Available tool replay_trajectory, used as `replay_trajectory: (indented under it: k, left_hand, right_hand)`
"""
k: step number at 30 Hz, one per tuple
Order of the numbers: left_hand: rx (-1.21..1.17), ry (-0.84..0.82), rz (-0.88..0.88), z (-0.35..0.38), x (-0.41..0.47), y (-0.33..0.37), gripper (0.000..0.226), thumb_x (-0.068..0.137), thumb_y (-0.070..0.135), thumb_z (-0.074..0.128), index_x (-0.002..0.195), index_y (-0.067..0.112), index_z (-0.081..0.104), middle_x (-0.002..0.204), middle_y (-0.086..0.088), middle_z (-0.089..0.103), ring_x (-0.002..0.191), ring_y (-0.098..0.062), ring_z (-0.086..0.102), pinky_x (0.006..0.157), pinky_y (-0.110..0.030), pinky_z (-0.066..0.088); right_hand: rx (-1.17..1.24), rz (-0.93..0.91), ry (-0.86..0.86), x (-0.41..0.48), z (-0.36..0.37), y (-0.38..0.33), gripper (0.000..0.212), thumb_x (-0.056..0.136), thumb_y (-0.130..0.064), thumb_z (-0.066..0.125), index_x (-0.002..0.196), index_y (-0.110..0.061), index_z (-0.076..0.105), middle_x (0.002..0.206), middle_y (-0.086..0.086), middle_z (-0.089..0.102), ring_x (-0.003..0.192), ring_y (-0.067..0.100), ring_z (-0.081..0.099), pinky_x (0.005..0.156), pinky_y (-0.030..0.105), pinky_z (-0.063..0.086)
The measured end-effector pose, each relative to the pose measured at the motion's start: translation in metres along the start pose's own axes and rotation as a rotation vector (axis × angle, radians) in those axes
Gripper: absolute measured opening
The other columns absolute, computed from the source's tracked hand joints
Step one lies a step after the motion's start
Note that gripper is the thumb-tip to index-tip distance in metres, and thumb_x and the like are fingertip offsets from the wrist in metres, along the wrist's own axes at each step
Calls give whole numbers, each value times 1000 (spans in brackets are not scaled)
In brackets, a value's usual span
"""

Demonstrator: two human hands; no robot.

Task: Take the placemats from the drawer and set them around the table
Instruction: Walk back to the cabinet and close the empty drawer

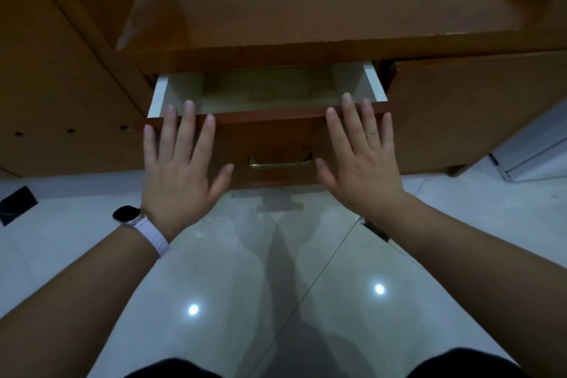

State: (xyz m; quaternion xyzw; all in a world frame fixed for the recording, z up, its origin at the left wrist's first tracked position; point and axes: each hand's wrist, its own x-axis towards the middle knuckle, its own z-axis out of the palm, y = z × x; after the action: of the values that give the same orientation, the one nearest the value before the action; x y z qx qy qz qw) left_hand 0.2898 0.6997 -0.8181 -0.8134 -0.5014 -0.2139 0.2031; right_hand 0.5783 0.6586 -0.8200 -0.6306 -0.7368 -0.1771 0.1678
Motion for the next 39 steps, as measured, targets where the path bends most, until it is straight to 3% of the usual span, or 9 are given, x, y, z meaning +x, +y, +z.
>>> replay_trajectory:
  k: [4, 8, 15, 22, 32, 39]
  left_hand:
    - [5, -17, 40, 20, -2, -2, 79, 91, 52, 45, 155, 19, 12, 161, -15, 8, 149, -28, -8, 118, -49, -4]
    - [0, 9, 1, 33, 9, -1, 82, 89, 48, 50, 155, 20, 10, 161, -10, 0, 148, -30, -6, 117, -56, 4]
    - [-32, -45, -104, 52, 13, 9, 78, 89, 48, 49, 154, 19, 17, 162, -12, 3, 148, -36, -1, 113, -64, 11]
    - [-91, -98, -142, 64, 22, 6, 78, 88, 47, 49, 154, 21, 17, 162, -9, -3, 148, -32, -8, 110, -68, 14]
    - [-96, -177, -173, 72, 46, 1, 80, 90, 42, 59, 155, 21, 17, 163, -12, -2, 148, -35, -8, 111, -67, 16]
    - [-67, -216, -172, 63, 48, 3, 84, 86, 41, 62, 155, 21, 18, 163, -14, 1, 149, -37, -4, 111, -63, 21]
  right_hand:
    - [-18, -19, 16, 12, 12, 6, 83, 92, -47, 49, 155, -13, 7, 163, 11, 5, 148, 32, 1, 116, 53, -2]
    - [-26, -52, 19, 19, 24, 8, 80, 91, -46, 47, 155, -15, 10, 163, 11, 8, 148, 33, 5, 116, 53, 4]
    - [-45, -51, -5, 28, 43, 11, 77, 93, -49, 36, 156, -19, 3, 160, 2, -15, 148, 26, -9, 117, 50, 1]
    - [-65, -103, -125, 33, 58, 18, 81, 95, -47, 45, 154, -22, -6, 160, 3, -16, 148, 25, -11, 118, 53, 1]
    - [-48, -54, -206, 58, 65, 16, 79, 96, -46, 42, 155, -25, -7, 157, 0, -26, 146, 25, -21, 118, 51, -3]
    - [-62, -24, -279, 60, 59, 11, 84, 96, -48, 39, 150, -25, -23, 151, 1, -40, 144, 28, -29, 119, 54, -3]
